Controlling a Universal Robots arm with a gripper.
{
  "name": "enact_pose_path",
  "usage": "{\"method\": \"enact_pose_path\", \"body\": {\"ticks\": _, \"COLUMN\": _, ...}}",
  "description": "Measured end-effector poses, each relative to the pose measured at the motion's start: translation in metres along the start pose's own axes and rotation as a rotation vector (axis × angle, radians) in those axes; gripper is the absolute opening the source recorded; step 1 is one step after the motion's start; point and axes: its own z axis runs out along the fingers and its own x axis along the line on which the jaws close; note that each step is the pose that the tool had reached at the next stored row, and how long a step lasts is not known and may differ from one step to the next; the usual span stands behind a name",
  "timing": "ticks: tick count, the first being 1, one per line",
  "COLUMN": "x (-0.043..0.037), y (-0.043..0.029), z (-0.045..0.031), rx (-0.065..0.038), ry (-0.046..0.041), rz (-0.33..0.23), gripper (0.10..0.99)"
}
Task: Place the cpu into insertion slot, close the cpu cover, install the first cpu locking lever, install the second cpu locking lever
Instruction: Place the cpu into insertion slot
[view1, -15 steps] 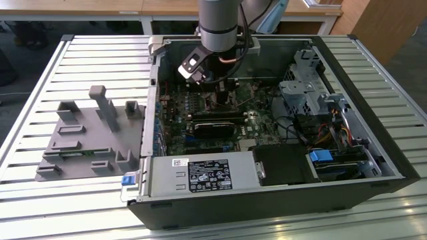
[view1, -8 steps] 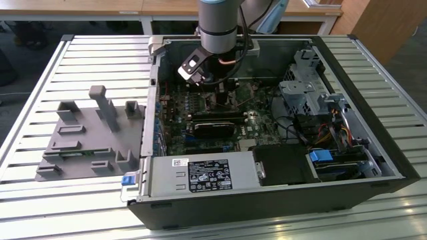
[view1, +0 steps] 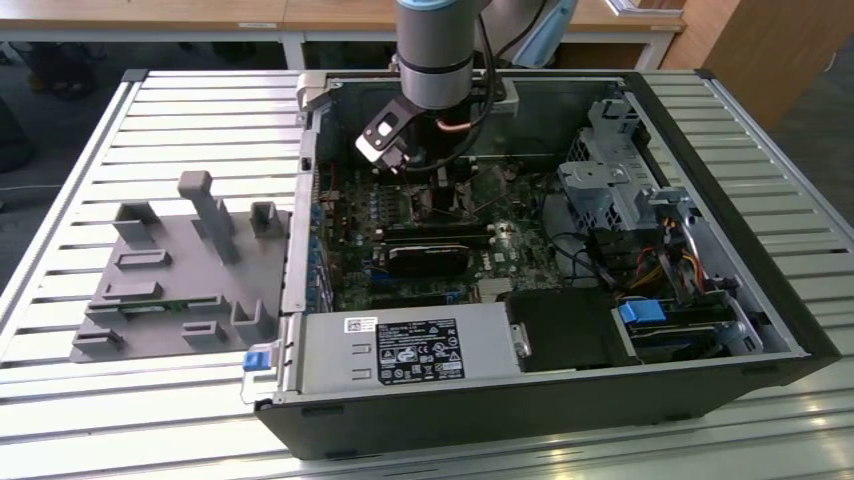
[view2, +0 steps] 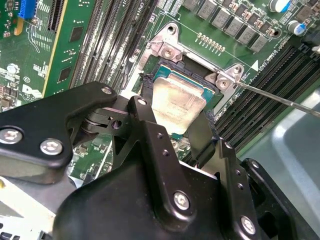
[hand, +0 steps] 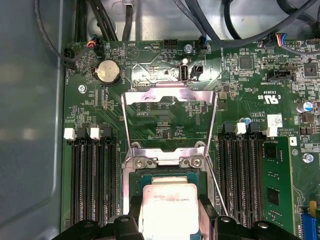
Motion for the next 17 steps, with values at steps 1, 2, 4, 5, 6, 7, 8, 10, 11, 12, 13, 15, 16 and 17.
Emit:
{"method": "enact_pose_path", "body": {"ticks": 1, "x": 0.0, "y": 0.0, "z": 0.0003, "rx": 0.0, "ry": 0.0, "rz": 0.0, "gripper": 0.525}}
{"method": "enact_pose_path", "body": {"ticks": 2, "x": 0.0, "y": -0.0001, "z": 0.0006, "rx": 0.0, "ry": 0.0, "rz": 0.0, "gripper": 0.525}}
{"method": "enact_pose_path", "body": {"ticks": 4, "x": 0.0003, "y": -0.0001, "z": 0.0011, "rx": 0.0, "ry": -0.0001, "rz": 0.0, "gripper": 0.525}}
{"method": "enact_pose_path", "body": {"ticks": 5, "x": 0.0004, "y": -0.0001, "z": 0.0015, "rx": 0.0, "ry": -0.0001, "rz": 0.001, "gripper": 0.525}}
{"method": "enact_pose_path", "body": {"ticks": 6, "x": 0.0005, "y": -0.0002, "z": 0.0018, "rx": 0.0, "ry": 0.0, "rz": 0.001, "gripper": 0.525}}
{"method": "enact_pose_path", "body": {"ticks": 7, "x": 0.0005, "y": -0.0002, "z": 0.002, "rx": 0.0, "ry": -0.0001, "rz": 0.001, "gripper": 0.525}}
{"method": "enact_pose_path", "body": {"ticks": 8, "x": 0.0006, "y": -0.0002, "z": 0.0023, "rx": 0.0, "ry": -0.0002, "rz": 0.002, "gripper": 0.525}}
{"method": "enact_pose_path", "body": {"ticks": 10, "x": 0.0006, "y": -0.0003, "z": 0.0029, "rx": 0.0, "ry": -0.0002, "rz": 0.002, "gripper": 0.525}}
{"method": "enact_pose_path", "body": {"ticks": 11, "x": 0.0006, "y": -0.0003, "z": 0.0029, "rx": 0.0, "ry": -0.0004, "rz": 0.002, "gripper": 0.525}}
{"method": "enact_pose_path", "body": {"ticks": 12, "x": 0.0006, "y": -0.0003, "z": 0.0029, "rx": 0.0, "ry": -0.0004, "rz": 0.002, "gripper": 0.525}}
{"method": "enact_pose_path", "body": {"ticks": 13, "x": 0.0006, "y": -0.0003, "z": 0.003, "rx": 0.0, "ry": -0.0004, "rz": 0.002, "gripper": 0.525}}
{"method": "enact_pose_path", "body": {"ticks": 15, "x": 0.0006, "y": -0.0003, "z": 0.0031, "rx": 0.0, "ry": -0.0002, "rz": 0.002, "gripper": 0.525}}
{"method": "enact_pose_path", "body": {"ticks": 16, "x": 0.0006, "y": -0.0003, "z": 0.0031, "rx": 0.0, "ry": -0.0003, "rz": 0.002, "gripper": 0.525}}
{"method": "enact_pose_path", "body": {"ticks": 17, "x": 0.0006, "y": -0.0003, "z": 0.0032, "rx": 0.0, "ry": -0.0003, "rz": 0.002, "gripper": 0.525}}
